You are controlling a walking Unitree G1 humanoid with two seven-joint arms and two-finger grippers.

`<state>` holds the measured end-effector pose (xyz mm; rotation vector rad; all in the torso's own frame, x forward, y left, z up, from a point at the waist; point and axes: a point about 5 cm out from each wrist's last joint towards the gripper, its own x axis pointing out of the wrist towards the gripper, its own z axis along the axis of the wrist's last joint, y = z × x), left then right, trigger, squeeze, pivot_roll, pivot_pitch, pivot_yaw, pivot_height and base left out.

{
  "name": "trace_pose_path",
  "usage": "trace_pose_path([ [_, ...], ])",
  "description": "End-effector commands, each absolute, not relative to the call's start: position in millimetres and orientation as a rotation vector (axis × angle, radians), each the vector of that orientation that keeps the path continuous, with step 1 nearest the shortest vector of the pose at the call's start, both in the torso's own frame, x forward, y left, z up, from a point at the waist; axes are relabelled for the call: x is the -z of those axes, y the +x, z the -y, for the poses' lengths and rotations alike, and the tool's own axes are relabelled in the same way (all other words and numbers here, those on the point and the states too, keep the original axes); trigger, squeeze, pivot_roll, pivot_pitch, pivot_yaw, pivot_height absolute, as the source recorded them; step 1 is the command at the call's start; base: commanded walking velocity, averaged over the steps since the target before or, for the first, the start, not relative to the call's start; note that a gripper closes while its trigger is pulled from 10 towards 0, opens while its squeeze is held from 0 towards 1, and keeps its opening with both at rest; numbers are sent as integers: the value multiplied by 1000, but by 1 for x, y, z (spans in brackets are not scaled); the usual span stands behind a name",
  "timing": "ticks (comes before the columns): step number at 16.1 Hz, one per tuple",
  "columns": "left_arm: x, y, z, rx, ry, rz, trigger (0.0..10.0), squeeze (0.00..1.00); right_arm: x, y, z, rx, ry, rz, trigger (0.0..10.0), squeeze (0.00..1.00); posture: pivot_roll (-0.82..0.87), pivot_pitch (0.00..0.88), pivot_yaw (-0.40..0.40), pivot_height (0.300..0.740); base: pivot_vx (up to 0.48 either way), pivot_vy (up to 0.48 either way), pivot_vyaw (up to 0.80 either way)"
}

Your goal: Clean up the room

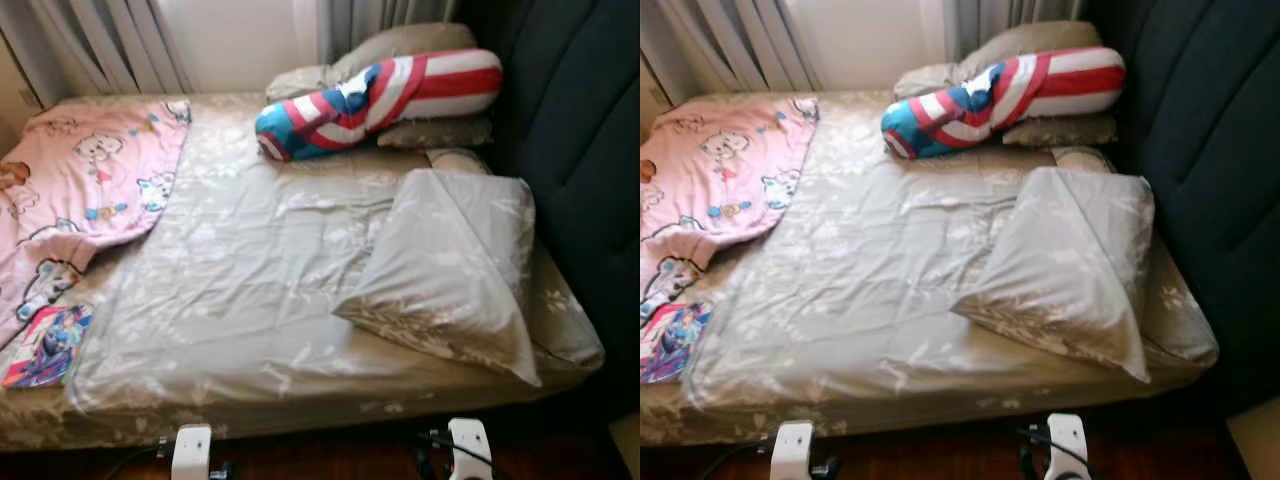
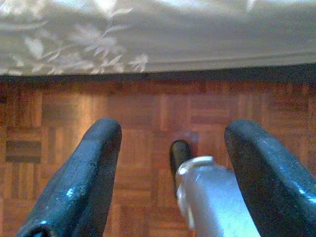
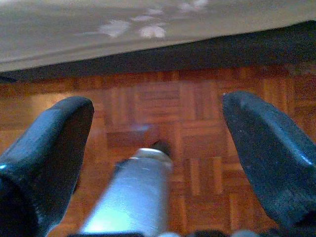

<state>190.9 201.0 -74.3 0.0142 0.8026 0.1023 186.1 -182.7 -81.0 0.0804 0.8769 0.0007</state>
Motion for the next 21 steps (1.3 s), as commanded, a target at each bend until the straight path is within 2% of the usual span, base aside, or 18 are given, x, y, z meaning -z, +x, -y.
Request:
trace_pose_path([
  [1,78,186,-197,-96,7,-821,10000,0,82,182,190,17,72,-888,10000,0,0,94,-11,740,0,-398,0],
  [6,78,185,-197,-99,5,-821,10000,0,82,182,190,14,68,-888,10000,0,0,94,-13,740,0,-398,0],
  [21,78,185,-197,-112,-19,-818,10000,0,82,182,190,15,65,-889,10000,0,-1,90,-13,740,0,0,0],
])
